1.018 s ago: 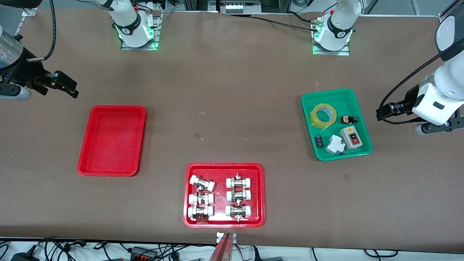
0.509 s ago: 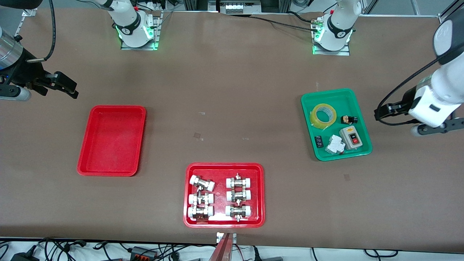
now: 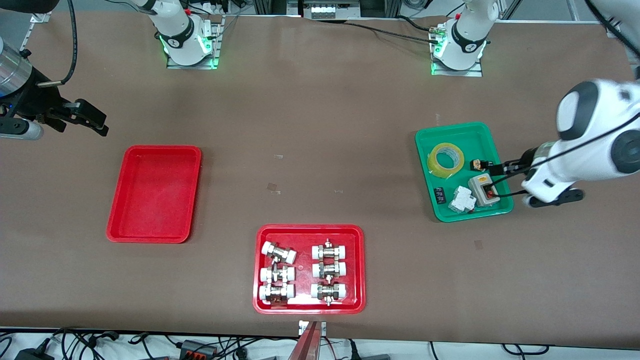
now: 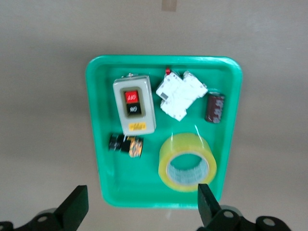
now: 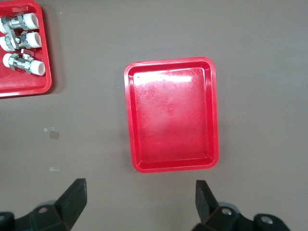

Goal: Left arm passes tape to right arm into tray
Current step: 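Reach the left gripper down toward the tape roll in the green tray, then close the left gripper on the rim of the yellow tape roll, then lift the tape roll with the left gripper toward the table middle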

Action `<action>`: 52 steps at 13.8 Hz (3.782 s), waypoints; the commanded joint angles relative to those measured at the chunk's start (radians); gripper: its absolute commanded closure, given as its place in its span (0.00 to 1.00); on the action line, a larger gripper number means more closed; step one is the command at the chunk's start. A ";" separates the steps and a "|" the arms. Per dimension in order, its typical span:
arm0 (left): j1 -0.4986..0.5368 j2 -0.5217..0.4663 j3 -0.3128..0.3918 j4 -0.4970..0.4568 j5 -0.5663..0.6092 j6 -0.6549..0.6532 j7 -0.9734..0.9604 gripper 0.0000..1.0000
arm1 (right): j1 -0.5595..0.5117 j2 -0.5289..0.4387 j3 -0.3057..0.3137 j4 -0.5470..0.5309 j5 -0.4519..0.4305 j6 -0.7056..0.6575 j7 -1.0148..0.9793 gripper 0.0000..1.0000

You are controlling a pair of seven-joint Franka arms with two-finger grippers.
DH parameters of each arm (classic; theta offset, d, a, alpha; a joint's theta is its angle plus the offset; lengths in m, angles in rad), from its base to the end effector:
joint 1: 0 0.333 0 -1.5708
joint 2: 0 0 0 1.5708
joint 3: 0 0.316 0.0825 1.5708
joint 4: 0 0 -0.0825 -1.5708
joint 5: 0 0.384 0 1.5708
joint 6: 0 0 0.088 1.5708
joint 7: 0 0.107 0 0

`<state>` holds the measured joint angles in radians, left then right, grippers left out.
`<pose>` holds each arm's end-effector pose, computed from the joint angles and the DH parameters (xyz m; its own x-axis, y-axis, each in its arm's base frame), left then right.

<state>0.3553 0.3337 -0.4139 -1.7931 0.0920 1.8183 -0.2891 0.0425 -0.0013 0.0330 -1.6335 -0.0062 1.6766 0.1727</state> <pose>0.6022 -0.0120 0.3582 0.9413 0.1920 -0.2775 0.1919 -0.9810 -0.0277 0.5615 0.0419 0.6049 0.9943 -0.0965 0.0448 -0.0965 -0.9953 -0.0015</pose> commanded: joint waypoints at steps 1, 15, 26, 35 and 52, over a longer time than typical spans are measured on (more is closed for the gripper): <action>0.011 -0.050 -0.020 -0.205 -0.018 0.177 -0.002 0.00 | 0.002 0.011 0.004 0.026 -0.011 -0.026 0.010 0.00; -0.004 -0.012 -0.033 -0.485 -0.008 0.489 -0.044 0.16 | 0.004 0.011 0.005 0.026 -0.012 -0.051 0.019 0.00; 0.001 -0.007 -0.034 -0.485 0.000 0.496 -0.032 0.99 | 0.004 0.012 0.005 0.026 -0.012 -0.049 0.019 0.00; -0.001 -0.087 -0.081 -0.007 -0.017 -0.105 0.011 0.99 | 0.004 0.012 0.005 0.026 -0.014 -0.049 0.019 0.00; -0.338 0.315 -0.174 0.422 -0.466 0.301 -0.596 1.00 | 0.004 0.035 0.005 0.001 -0.015 -0.067 0.022 0.00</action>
<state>0.0287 0.5631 -0.5754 -1.4623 -0.3076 2.0859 -0.7974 0.0425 0.0325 0.0334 -1.6331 -0.0065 1.6354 0.1806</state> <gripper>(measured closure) 0.789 0.000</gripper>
